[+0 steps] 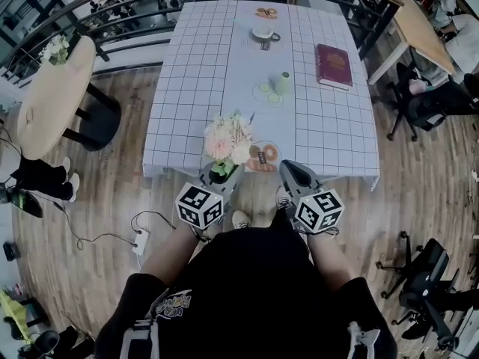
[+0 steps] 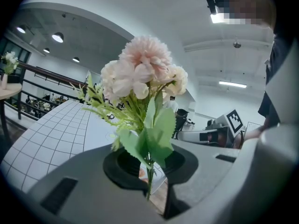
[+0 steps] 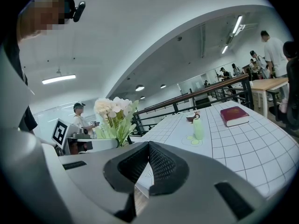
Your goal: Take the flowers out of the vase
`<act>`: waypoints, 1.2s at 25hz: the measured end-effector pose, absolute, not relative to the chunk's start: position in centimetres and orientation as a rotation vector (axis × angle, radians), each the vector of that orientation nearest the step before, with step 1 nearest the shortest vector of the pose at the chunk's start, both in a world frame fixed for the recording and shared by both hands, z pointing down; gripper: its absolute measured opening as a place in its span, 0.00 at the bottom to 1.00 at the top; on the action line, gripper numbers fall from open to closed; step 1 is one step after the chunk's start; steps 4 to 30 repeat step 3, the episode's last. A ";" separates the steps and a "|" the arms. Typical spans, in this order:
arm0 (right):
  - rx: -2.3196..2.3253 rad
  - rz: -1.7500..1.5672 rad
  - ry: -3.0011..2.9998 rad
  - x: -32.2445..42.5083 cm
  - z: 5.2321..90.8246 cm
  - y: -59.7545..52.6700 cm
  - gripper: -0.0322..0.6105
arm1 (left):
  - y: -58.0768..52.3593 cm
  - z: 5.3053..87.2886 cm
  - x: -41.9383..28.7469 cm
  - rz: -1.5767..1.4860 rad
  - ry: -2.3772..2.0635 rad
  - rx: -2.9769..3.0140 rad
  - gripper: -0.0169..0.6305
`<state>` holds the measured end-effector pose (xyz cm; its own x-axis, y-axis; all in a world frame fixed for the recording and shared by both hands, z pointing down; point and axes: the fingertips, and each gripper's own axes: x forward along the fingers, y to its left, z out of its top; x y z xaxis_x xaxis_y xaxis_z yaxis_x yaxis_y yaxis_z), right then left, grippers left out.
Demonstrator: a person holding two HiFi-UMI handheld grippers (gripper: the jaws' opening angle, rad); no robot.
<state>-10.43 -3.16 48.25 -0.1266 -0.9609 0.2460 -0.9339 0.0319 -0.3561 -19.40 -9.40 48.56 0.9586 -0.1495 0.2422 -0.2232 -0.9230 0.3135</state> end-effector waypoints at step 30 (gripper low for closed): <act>-2.031 -0.677 2.214 -10.5 48.2 -3.3 0.08 | -9.4 48.5 -19.5 0.306 -0.274 2.767 0.14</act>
